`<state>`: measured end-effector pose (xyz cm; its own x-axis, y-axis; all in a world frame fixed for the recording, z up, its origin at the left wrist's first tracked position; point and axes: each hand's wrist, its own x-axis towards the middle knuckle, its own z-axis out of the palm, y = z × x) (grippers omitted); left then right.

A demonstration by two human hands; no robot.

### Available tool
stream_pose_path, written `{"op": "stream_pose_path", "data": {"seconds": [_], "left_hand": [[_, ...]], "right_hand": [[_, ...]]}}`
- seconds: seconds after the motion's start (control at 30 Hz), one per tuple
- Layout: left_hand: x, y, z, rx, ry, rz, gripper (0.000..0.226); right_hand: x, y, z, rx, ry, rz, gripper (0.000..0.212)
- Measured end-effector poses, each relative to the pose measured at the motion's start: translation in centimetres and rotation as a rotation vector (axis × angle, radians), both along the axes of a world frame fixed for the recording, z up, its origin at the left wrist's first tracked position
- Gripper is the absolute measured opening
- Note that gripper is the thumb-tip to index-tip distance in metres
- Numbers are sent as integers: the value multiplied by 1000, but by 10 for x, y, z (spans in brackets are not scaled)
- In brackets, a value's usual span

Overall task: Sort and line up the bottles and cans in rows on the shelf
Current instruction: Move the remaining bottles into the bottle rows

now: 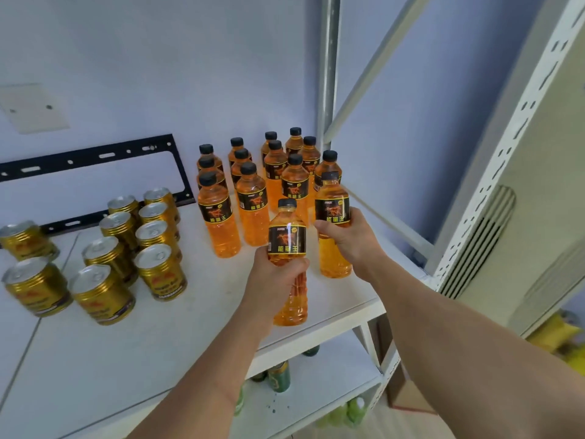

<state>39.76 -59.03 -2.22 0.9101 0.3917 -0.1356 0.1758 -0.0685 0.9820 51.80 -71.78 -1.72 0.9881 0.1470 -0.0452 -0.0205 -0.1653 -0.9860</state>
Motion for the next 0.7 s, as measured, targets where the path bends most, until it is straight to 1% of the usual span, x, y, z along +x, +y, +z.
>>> {"op": "stream_pose_path", "data": {"seconds": [0.2, 0.33, 0.43, 0.6, 0.7], "left_hand": [[30, -27, -3, 13, 22, 101, 53], [42, -45, -10, 20, 74, 193, 53], [47, -56, -10, 39, 74, 250, 51], [52, -62, -8, 73, 54, 274, 53], [53, -59, -6, 65, 25, 281, 54]], "right_hand": [[41, -19, -5, 27, -3, 68, 68], [60, -30, -14, 31, -3, 154, 72], [68, -33, -18, 47, -3, 202, 72], [78, -33, -21, 94, -12, 239, 72], [80, -34, -23, 86, -29, 252, 73]]}}
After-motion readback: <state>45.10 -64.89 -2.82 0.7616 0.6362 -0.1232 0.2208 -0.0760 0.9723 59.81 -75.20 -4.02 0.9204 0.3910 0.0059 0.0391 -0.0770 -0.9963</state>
